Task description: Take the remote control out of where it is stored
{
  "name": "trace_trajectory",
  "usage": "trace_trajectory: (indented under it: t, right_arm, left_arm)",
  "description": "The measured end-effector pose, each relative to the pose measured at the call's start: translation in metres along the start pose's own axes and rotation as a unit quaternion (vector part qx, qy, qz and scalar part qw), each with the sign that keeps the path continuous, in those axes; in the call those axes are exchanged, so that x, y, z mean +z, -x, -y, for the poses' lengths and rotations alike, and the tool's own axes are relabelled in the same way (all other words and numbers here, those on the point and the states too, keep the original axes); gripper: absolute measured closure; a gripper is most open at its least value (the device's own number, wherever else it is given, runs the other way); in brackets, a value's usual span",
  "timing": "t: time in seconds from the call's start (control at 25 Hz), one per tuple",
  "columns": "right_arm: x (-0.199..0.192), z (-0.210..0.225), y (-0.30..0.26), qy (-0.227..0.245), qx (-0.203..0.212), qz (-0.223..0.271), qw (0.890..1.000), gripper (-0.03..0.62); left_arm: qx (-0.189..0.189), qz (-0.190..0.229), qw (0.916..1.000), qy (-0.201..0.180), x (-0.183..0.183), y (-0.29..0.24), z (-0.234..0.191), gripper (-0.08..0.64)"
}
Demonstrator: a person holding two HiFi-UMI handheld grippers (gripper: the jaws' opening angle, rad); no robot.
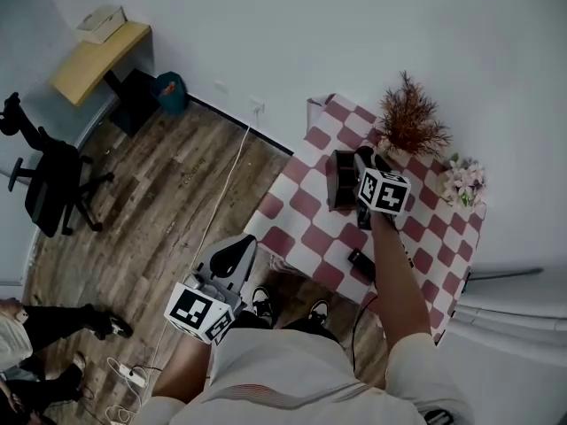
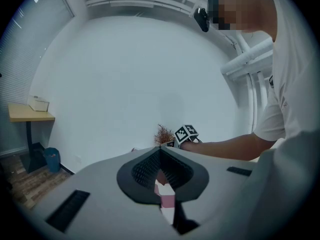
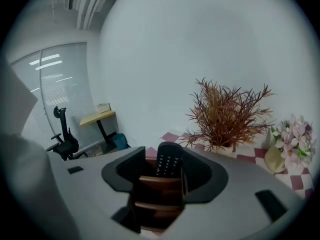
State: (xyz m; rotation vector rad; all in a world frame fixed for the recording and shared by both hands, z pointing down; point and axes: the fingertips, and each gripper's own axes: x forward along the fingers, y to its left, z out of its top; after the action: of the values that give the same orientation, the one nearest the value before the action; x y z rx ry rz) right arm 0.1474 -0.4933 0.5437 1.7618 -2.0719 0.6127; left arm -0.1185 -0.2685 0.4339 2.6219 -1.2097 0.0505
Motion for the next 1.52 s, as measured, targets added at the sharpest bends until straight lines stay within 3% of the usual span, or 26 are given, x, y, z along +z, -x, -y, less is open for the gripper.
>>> trace_trajectory:
  t: [0.24,0.48,0.8,1.04,1.28,1.52]
  right_arm:
    - [-0.009,0.007,-0.023,-0.009,-0.036,-0.046,0.998,0.37]
    - [-0.015,0.014,-0.033,0.016,-0.056,-0.058,0.997,0.371]
    - [-0.013,0.013,-0.035,0.045,-0.011,-0.053,0.998,0.371]
    - [0.008,0.003,-0.016,0.061,-0.001,0.014,0.998,0.39]
    - [0.048,-0.004,0.046,0.047,0.031,0.099,0.994,0.391]
    - [0.066,0.014,0.13,0.061,0.06,0.117,0.989,0.391]
  left_arm:
    - [-0.004,-0.004,0.9999,0.009,-0.006,-0.005,-0.014,0.552]
    - [-0.006,-0.005,0.9999,0.009,-0.005,-0.008,-0.014,0.552]
    - [-0.007,-0.01,0.9999,0.005,-0.007,-0.008,0.002,0.552]
    - [-0.004,-0.007,1.0,-0.002,-0.003,-0.008,0.012,0.552]
    - [-0.014,-0.002,0.9998,-0.01,0.004,-0.013,0.029,0.552]
    - [-0.039,0.001,0.9991,-0.016,0.006,-0.028,0.059,0.552]
